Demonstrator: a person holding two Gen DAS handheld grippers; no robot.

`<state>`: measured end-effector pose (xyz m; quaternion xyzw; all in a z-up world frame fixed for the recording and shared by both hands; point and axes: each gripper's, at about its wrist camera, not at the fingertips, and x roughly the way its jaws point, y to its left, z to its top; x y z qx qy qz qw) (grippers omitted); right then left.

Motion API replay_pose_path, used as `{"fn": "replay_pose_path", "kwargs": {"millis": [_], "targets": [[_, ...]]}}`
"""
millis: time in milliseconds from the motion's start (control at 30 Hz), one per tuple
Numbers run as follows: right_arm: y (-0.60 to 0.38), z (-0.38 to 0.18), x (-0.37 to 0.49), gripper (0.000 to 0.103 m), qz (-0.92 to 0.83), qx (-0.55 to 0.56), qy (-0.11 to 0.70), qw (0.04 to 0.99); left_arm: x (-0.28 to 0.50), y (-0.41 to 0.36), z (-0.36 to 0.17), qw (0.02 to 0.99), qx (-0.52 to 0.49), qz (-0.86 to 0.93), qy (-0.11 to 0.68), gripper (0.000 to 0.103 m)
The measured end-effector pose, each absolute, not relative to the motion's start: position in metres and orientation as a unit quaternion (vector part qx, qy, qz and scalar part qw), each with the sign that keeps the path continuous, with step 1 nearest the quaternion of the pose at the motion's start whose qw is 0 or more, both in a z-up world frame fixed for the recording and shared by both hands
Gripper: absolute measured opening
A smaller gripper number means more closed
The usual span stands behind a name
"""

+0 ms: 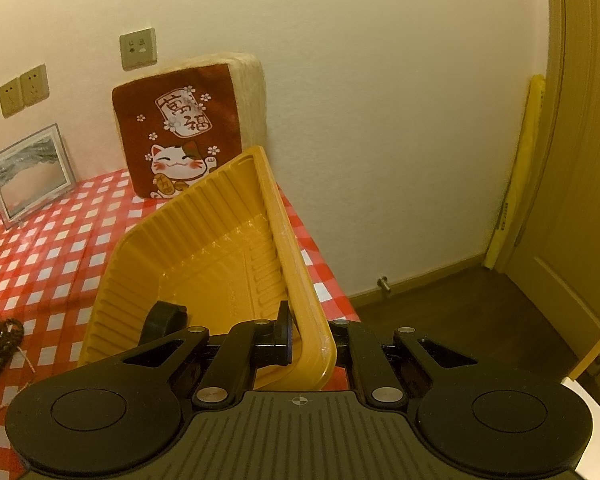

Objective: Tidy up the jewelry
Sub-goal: 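Carry the amber bracelet into the orange tray and open the left gripper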

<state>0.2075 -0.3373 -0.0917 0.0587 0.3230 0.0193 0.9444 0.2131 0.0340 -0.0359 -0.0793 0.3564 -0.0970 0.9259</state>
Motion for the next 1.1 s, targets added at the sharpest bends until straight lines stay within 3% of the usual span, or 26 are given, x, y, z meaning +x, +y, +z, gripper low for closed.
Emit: {"fn": "replay_pose_path", "kwargs": {"millis": [467,1100], "targets": [[-0.334,-0.087,0.204,0.007,0.027,0.058,0.315,0.947,0.198,-0.017,-0.003,0.920,-0.089,-0.183,0.334,0.002],[-0.330,-0.086,0.204,0.008,0.037,0.060,0.313,0.947,0.223,-0.128,-0.022,0.877,-0.081,-0.307,0.362,0.001]]}}
